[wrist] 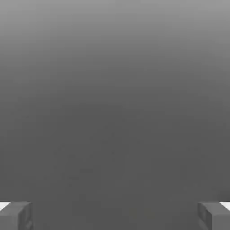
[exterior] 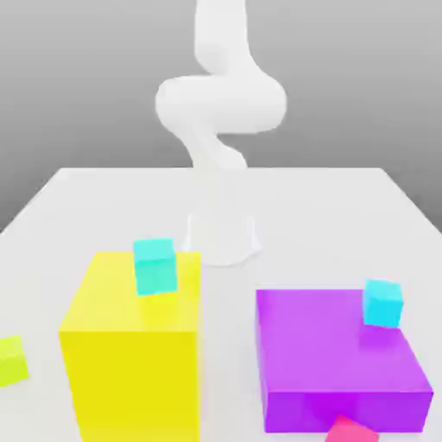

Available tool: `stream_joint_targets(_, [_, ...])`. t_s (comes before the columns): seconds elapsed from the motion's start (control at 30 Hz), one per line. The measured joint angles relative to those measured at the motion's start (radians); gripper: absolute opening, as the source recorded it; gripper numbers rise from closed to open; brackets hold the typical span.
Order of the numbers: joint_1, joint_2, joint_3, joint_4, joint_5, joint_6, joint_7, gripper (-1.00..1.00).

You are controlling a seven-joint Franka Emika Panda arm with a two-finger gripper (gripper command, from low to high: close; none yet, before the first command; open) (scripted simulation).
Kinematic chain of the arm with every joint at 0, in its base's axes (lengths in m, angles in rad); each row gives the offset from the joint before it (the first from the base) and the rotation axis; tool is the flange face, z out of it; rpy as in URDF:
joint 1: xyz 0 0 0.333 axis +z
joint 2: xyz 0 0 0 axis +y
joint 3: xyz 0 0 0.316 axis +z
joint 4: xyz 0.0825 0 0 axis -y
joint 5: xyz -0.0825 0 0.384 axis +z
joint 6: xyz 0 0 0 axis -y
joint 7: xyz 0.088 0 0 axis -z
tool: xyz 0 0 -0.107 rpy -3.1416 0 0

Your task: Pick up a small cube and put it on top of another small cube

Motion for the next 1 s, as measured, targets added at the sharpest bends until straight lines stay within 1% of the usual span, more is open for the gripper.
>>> stream_joint_targets(0.3, [0.046, -0.056, -0.259, -0.006, -0.143, -0.058, -0.487, 0.00])
stream_joint_targets(0.6, [0.121, -0.024, -0.548, -0.023, -0.277, -0.055, -0.963, 0.00])
stream_joint_targets(0.8, [0.216, 0.049, -0.772, -0.037, -0.367, -0.019, -1.269, 0.00])
stream_joint_targets(1.0, [0.384, 0.156, -1.042, -0.051, -0.454, 0.045, -1.561, 0.00])
